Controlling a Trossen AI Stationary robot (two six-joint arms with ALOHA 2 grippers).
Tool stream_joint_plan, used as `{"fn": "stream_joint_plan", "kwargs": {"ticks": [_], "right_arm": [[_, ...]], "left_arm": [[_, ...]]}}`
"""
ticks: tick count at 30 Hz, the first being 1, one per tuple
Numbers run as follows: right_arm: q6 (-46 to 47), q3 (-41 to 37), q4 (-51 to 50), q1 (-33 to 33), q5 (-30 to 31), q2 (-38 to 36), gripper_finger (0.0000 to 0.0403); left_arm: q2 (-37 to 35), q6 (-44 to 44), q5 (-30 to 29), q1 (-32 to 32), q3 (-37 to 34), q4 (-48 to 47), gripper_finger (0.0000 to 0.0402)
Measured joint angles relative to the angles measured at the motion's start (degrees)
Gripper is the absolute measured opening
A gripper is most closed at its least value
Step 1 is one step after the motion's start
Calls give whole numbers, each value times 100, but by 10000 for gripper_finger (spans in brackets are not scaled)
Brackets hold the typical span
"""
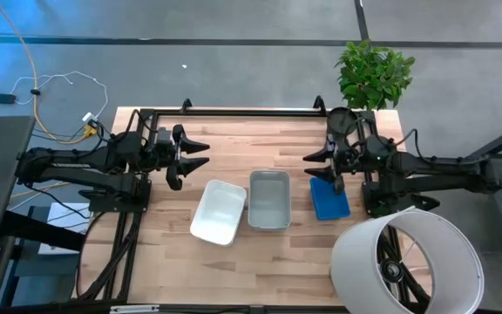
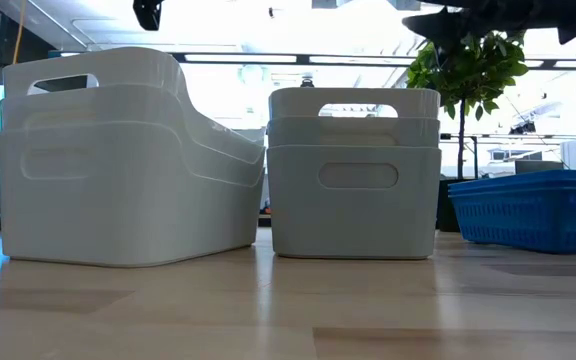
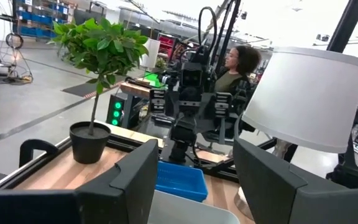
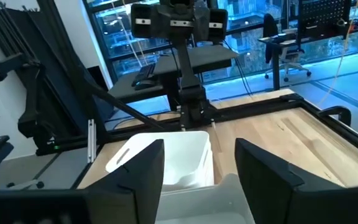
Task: Stack baskets by color
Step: Return to Home Position
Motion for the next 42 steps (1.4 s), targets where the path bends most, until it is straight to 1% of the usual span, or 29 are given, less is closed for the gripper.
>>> {"fn": "stream_joint_plan", "kwargs": {"ticks": [3, 4, 6, 8, 9, 10, 11, 12, 13, 14, 17, 20, 25, 29, 34, 42], "right_arm": [[9, 0, -34, 1, 1, 2, 161], [24, 0, -53, 1, 1, 2, 149], [63, 0, -97, 1, -2, 2, 113], [61, 0, -97, 1, -72, 2, 60], [49, 0, -96, 1, -106, 2, 32], [1, 0, -99, 1, -113, 2, 17], [-37, 0, -97, 1, -122, 2, 12], [-16, 0, -92, 1, -124, 2, 16], [61, 0, -91, 0, -124, 2, 20], [106, 0, -94, -4, -123, 2, 21], [201, 0, -91, -5, -124, 2, 5], [240, 0, -91, -5, -124, 2, 5], [368, 0, -93, -5, -84, 2, 1], [361, 0, -111, -5, -83, 2, 1], [470, 0, -132, -5, -84, 2, 0], [478, 2, -132, -5, -84, 2, 0]], "left_arm": [[0, -6, 115, 0, 0, -2, 195], [0, -14, 195, 2, 0, -5, 191], [-4, -46, 346, 0, 0, -31, 174], [-51, -4, 504, 0, 1, -116, 143], [-84, 33, 552, 0, 1, -131, 121], [-126, 72, 615, -2, 2, -156, 96], [-188, 118, 689, -2, 2, -224, 69], [-258, 145, 752, -2, -16, -251, 40], [-349, 173, 795, -2, -68, -238, 21], [-460, 170, 788, -2, -155, -234, 11], [-854, 51, 530, -2, -584, -144, 11], [-1297, -67, 491, -22, -1195, 227, 2], [-1970, -214, 448, -99, -2170, 877, 1], [-2440, -365, 448, -118, -2773, 1062, 0], [-2983, -371, 459, -118, -3176, 1044, 0], [-3680, -306, 525, -120, -3435, 599, 0]]}}
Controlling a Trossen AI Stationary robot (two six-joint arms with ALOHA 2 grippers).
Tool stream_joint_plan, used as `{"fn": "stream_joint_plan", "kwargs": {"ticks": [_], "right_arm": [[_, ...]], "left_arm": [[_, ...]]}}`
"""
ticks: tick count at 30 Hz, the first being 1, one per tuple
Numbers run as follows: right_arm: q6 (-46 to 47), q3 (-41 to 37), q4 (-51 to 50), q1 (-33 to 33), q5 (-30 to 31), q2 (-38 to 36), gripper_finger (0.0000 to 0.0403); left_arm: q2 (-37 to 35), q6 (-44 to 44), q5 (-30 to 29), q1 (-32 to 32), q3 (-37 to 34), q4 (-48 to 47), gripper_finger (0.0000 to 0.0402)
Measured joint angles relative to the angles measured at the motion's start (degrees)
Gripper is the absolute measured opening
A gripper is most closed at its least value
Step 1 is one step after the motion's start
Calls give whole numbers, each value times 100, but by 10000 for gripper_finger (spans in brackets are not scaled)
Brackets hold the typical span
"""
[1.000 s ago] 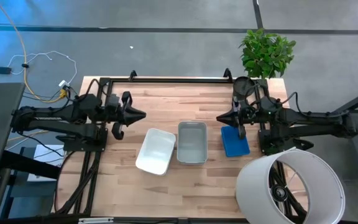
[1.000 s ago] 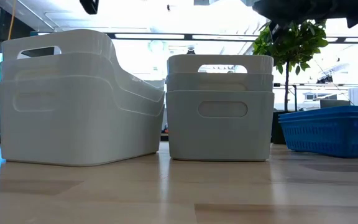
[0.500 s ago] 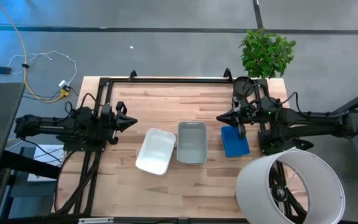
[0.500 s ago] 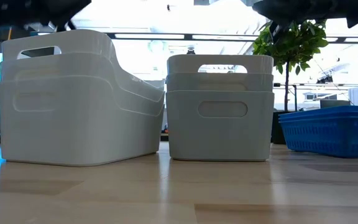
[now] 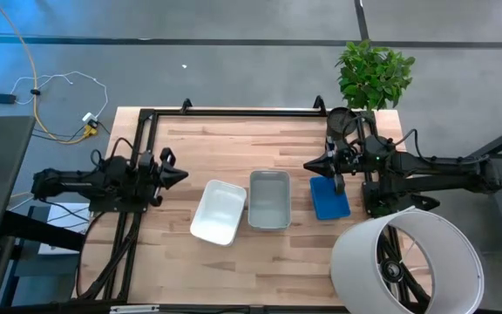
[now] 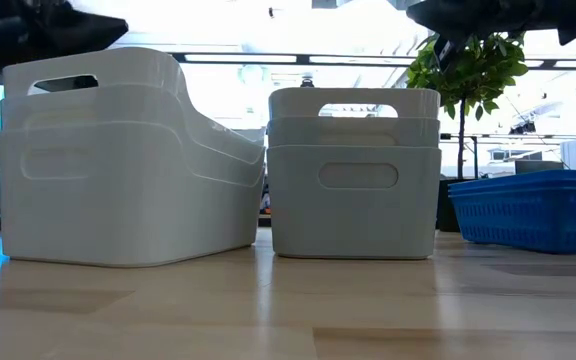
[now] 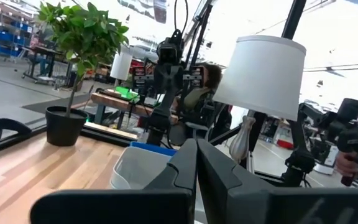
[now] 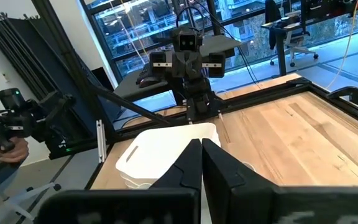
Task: Stack baskets by color
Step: Return to Home Position
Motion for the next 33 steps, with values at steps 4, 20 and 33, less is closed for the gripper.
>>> {"fn": "stream_joint_plan", "kwargs": {"ticks": [4, 20, 33], "right_arm": [[190, 0, 0, 0, 2, 0, 0], [228, 7, 3, 0, -26, 0, 0], [83, -94, -1029, -4, -6, -686, 0]], "left_arm": [[-364, -85, -14, 0, -189, -253, 0], [-424, 802, -444, 71, -176, -1460, 0], [-368, 46, -378, 83, -176, -1456, 0]]}}
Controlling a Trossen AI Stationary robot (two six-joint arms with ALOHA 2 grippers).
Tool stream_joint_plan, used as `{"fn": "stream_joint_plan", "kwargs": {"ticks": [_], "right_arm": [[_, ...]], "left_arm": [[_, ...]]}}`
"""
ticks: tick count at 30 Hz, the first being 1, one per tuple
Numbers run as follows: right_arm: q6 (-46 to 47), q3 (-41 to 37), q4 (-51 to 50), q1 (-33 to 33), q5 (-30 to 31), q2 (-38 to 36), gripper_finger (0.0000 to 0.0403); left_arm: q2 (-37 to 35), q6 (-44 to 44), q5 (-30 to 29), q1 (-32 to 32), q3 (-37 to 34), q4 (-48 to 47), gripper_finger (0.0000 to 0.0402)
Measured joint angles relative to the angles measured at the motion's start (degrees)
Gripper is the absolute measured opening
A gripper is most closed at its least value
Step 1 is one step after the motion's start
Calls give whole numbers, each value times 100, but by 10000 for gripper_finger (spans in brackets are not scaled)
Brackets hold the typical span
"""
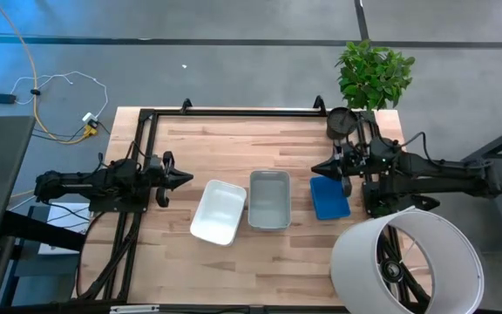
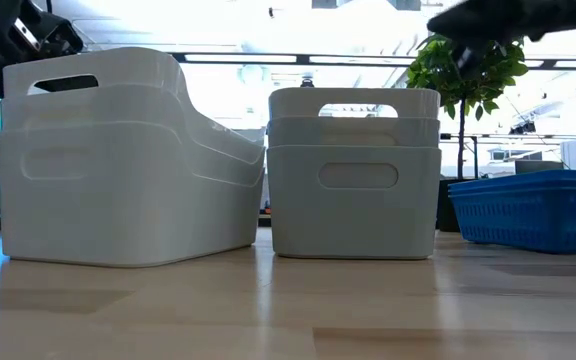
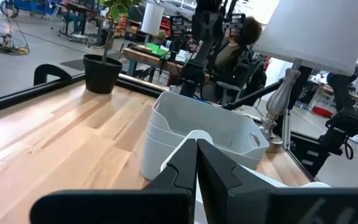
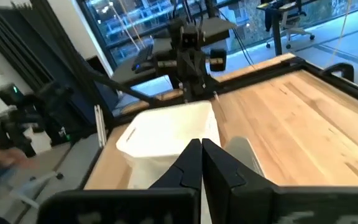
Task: Stack baskets by color
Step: Return to Home Position
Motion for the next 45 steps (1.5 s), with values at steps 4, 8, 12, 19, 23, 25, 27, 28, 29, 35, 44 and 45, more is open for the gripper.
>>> {"fn": "stream_joint_plan", "kwargs": {"ticks": [4, 8, 12, 19, 23, 25, 27, 28, 29, 35, 44, 45], "right_arm": [[-127, -447, -56, 0, -14, -565, 0], [-219, -830, -55, 0, -105, -1265, 0], [-456, -1094, -45, 0, -95, -1962, 0], [-169, -1730, -49, 0, -30, -3240, 0], [-50, -2027, -12, 2, 25, -3391, 0], [-43, -2131, 142, 2, 35, -3346, 0], [23, -2314, 262, 4, 107, -3408, 0], [59, -2413, 401, 4, 110, -3428, 0], [105, -2512, 528, 4, 110, -3426, 0], [-376, -2693, 250, 4, 256, -3384, 0], [-543, -2693, 251, 7, 194, -3399, 0], [-532, -2693, 251, 7, 205, -3397, 0]], "left_arm": [[0, 0, 0, 0, 0, 0, 0], [0, 0, 1, 0, 0, 0, 0], [0, 0, 0, 0, 0, 0, 0], [0, 0, 1, 0, 0, 0, 0], [0, 0, 3, 0, 0, 0, 0], [15, 2, 0, -2, 0, 10, 0], [7, 0, -1, -2, 0, 15, 0], [7, 1, -1, -2, 2, 21, 0], [7, 0, 0, -2, 2, 13, 0], [11, 0, 0, -2, 2, 7, 1], [11, 0, 0, -2, 2, 4, 1], [11, 0, 0, -2, 2, 3, 1]]}}
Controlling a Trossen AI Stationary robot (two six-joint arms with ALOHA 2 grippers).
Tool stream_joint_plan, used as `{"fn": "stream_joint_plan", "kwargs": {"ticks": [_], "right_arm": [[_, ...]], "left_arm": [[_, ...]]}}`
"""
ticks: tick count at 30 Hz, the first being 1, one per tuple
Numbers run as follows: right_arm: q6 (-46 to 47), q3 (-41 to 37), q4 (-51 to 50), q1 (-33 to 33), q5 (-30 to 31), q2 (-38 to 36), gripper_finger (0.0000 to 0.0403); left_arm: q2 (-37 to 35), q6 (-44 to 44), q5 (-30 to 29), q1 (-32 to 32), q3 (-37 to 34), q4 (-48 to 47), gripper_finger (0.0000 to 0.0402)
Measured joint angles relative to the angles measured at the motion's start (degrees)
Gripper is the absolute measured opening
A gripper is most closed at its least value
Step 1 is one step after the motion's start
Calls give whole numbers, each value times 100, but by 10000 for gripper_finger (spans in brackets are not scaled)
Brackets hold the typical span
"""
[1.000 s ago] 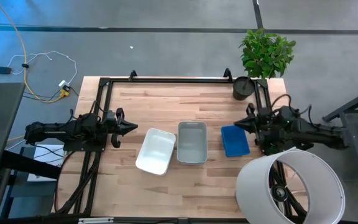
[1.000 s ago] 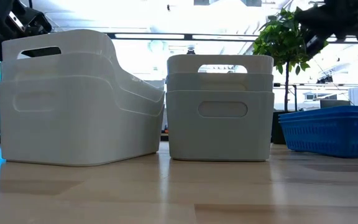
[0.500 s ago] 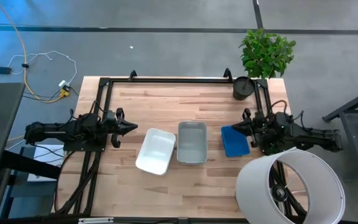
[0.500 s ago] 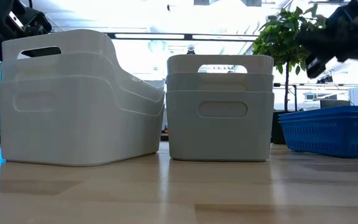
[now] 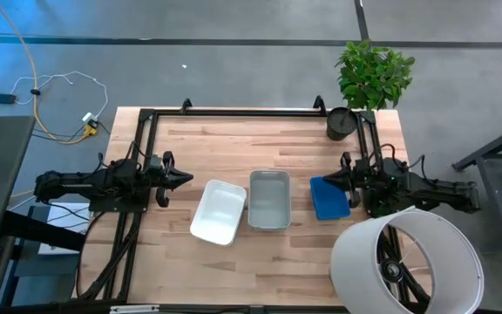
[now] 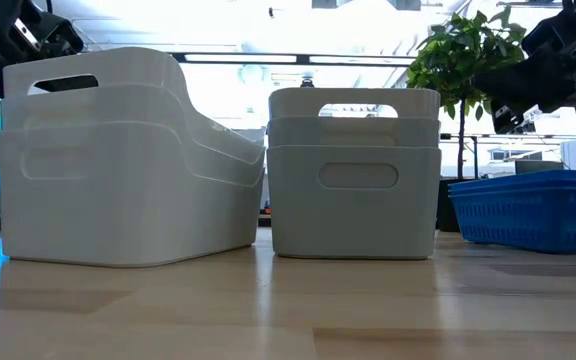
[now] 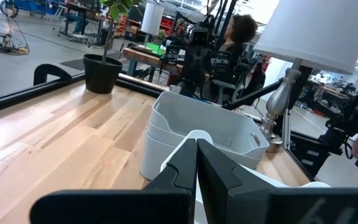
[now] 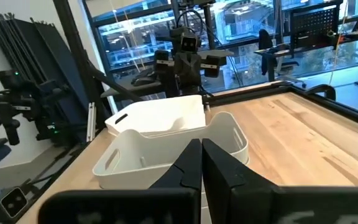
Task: Stack baskets by color
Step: Return to Home Position
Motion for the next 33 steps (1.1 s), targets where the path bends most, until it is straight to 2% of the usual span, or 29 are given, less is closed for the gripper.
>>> {"fn": "stream_joint_plan", "kwargs": {"ticks": [33], "right_arm": [[34, -2, -17, 0, 93, 0, 0]], "left_arm": [[0, 0, 0, 0, 0, -1, 1]]}}
